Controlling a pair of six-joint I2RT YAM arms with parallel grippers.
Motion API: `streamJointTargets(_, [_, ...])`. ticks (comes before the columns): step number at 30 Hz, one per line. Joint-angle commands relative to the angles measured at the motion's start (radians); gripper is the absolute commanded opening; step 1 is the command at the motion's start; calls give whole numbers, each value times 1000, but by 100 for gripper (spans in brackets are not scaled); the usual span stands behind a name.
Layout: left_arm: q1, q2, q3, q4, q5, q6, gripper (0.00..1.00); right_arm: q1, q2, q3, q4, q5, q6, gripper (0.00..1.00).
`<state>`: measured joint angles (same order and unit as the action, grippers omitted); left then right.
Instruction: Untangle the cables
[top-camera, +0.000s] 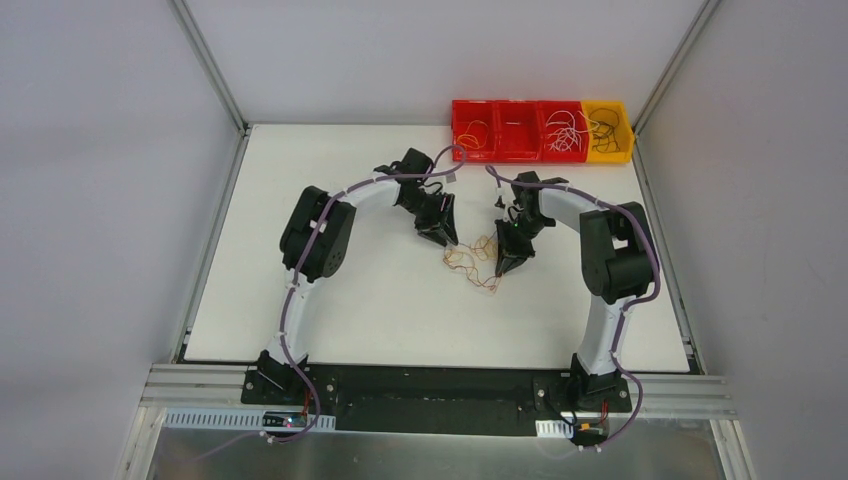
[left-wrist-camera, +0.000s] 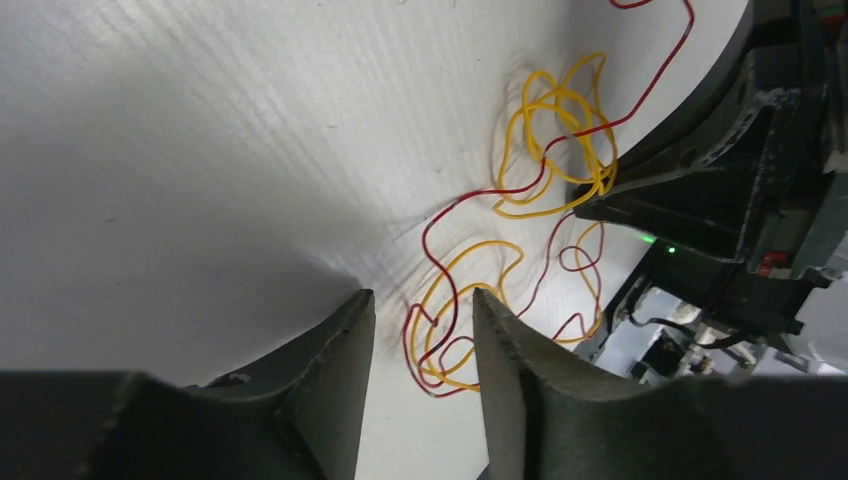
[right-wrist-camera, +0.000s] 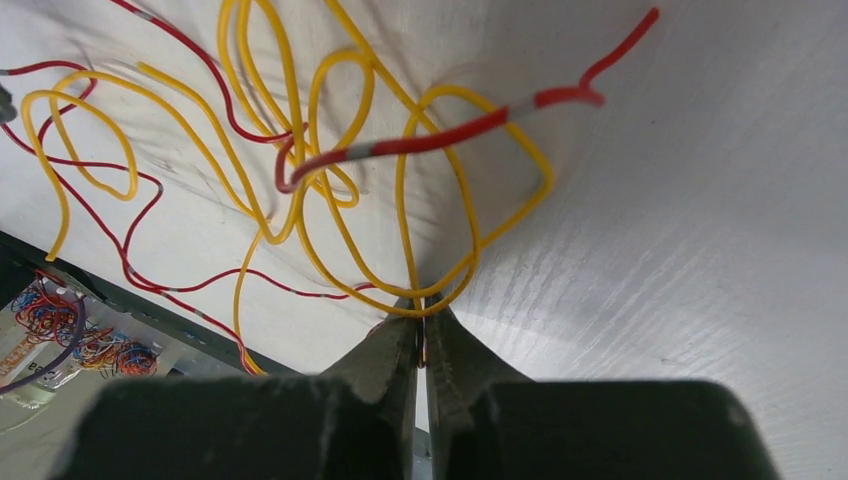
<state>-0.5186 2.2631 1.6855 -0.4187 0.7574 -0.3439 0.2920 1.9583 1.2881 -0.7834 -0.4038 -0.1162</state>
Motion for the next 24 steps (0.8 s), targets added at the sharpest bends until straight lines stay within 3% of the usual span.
streamJointTargets(1, [-22, 28, 22, 25, 3, -18, 34, 2, -5, 18, -42, 31, -19, 8])
streamJointTargets(4, [-16, -9, -4, 25, 10, -9, 0, -5, -20, 2, -55, 45, -31, 8])
streamJointTargets(8, [76, -164, -133, 25, -26, 24, 0, -60, -64, -56, -86, 58, -81, 7])
streamJointTargets(14, [373, -387, -285, -105, -121, 154, 0, -222, -128, -104, -146, 145, -209, 0])
streamJointTargets(20, [633, -488, -290, -246, -155, 289, 0, -357, -175, -87, -219, 221, -339, 0])
streamJointTargets(24, [727, -524, -252, -312, -149, 354, 0, -410, -215, -54, -251, 241, -403, 0])
